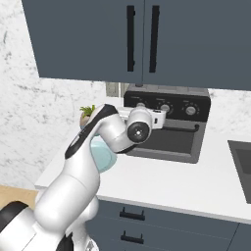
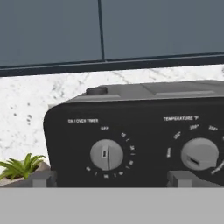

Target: Pick up the kebab skewer and baguette bread, and place them inside the toaster oven. Close the toaster oven door and start by setting the timer.

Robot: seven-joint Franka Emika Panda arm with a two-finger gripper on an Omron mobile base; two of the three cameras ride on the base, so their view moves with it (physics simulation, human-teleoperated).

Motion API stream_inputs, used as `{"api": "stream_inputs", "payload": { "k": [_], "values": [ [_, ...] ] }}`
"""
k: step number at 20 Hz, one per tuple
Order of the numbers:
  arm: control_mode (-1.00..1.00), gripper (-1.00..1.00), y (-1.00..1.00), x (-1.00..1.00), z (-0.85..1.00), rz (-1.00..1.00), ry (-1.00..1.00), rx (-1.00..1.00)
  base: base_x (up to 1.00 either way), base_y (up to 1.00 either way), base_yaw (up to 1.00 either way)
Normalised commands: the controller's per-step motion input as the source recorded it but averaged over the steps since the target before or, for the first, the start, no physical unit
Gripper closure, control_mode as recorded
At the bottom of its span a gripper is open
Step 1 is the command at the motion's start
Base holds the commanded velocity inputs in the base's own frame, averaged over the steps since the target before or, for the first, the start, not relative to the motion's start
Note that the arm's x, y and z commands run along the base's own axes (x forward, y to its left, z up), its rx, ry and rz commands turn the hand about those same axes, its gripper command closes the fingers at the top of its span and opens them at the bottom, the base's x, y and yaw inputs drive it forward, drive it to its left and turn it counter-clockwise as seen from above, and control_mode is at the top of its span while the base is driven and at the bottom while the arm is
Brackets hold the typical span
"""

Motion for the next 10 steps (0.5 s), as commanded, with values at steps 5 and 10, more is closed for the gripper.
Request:
{"api": "stream_inputs", "payload": {
  "k": [5,10],
  "values": [
    [-1.0,-1.0,0.0,0.18,-0.08,-0.03,0.0,-0.01,0.0,0.0,0.0],
    [-1.0,-1.0,0.0,0.22,-0.16,0.0,0.0,0.0,0.0,0.0,0.0]
  ]
}}
